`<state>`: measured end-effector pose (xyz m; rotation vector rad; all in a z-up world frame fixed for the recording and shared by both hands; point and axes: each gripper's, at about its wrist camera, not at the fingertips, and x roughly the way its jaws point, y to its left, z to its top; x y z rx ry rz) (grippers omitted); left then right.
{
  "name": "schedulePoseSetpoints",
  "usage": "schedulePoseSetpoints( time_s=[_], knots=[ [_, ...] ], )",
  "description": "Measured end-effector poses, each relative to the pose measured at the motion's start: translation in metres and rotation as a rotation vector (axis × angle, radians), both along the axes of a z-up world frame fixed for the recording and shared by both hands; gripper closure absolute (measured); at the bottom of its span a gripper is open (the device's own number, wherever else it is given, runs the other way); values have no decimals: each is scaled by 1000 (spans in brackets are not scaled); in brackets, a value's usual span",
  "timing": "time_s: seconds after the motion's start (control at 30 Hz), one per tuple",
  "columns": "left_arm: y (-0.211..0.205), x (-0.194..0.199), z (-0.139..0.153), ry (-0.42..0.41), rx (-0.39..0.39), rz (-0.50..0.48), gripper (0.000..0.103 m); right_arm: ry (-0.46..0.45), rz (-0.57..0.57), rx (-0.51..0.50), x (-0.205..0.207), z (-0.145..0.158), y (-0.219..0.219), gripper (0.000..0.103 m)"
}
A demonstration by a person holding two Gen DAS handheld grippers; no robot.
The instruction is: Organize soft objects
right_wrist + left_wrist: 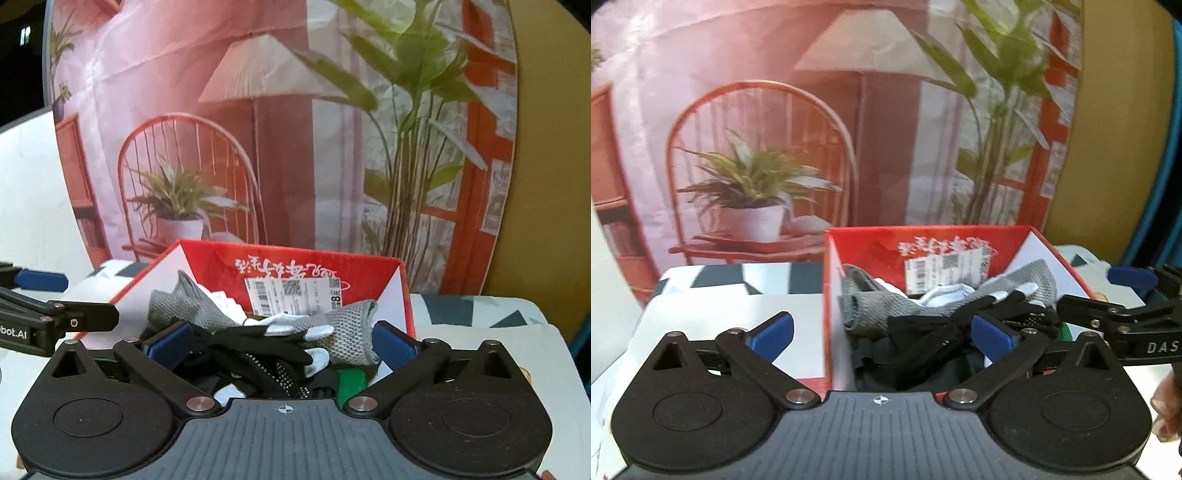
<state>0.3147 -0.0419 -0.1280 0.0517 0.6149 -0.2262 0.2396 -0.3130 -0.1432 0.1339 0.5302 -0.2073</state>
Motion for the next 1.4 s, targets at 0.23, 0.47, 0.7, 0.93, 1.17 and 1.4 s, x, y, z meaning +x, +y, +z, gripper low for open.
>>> schedulePoseSetpoints(
  time_s=[0.23,0.47,0.7,0.93,1.17,1.4],
  knots=[
    [7,-29,19,-58,32,63,0,-10,-31,-2,-18,13,12,0],
    [8,-63,34,-93,64,76,0,-20,-59,-10,-45,30,26,0],
    [16,-112,56,-149,67,117,0,-72,-74,-21,-83,56,45,0],
    [15,-166,76,-222,149,174,0,-118,-81,-40,-130,80,71,0],
    [24,-214,92,-234,100,196,0,-110,-112,-75,-173,88,97,0],
    [29,-250,94,-240,48,190,0,-134,-136,-70,-211,89,112,0]
  ],
)
